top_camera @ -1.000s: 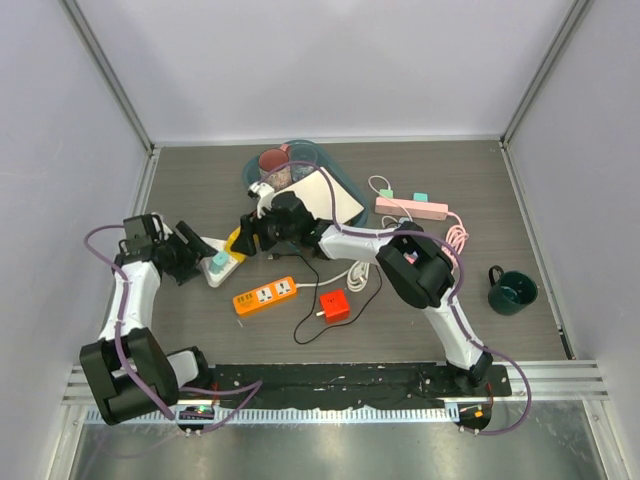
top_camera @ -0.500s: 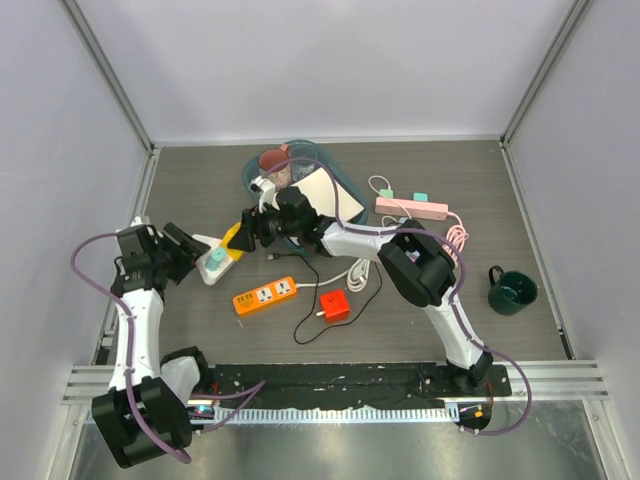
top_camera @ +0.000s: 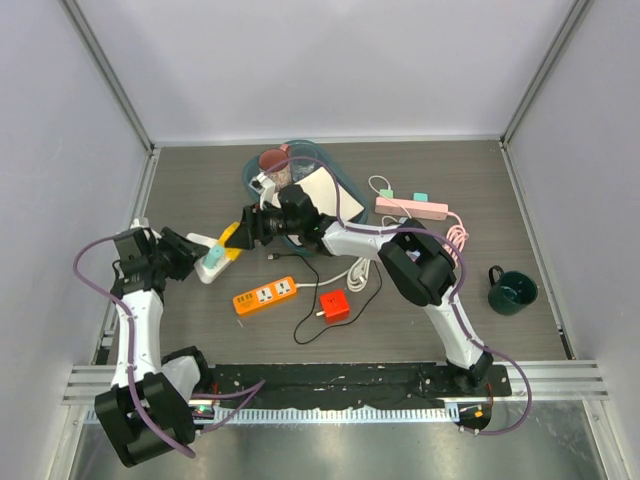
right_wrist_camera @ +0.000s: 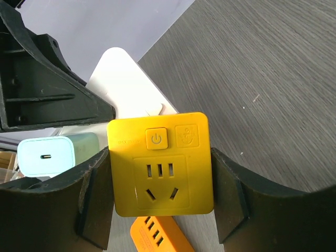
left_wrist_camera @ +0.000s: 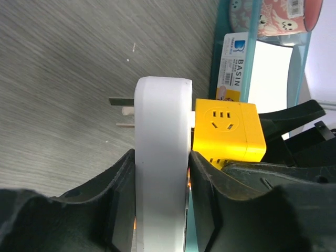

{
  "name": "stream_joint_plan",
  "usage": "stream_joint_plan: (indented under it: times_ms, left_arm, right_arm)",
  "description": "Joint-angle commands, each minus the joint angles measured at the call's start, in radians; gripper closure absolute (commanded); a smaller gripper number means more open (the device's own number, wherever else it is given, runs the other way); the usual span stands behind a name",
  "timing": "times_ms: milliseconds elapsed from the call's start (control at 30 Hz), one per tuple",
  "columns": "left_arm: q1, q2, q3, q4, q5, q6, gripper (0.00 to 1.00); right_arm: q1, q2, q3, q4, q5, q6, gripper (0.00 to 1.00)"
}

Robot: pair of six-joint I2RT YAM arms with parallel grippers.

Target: Pull the plug off the socket

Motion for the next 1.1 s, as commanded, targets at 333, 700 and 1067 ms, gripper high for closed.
stream_joint_plan:
  times_ms: [333,700,1067]
  left_arm:
    - [0.008,0.078,0.027,0.009,0.071,0.029,1.0]
    - [0.0,0.026,0.01,-0.031,-0.059,0.026,1.0]
    - [-0.004,0.054,-0.02,0.046,0.088,0.015,1.0]
  right_arm:
    - [0.002,-0.064,0.067,0.113,-0.049,0.039,0.99]
    - [0.014,-0.089,0.148,-0.093,0.089,-0.079,0.99]
    - [-0.067,-0.069,0.145,0.009,-0.023,0.064,0.99]
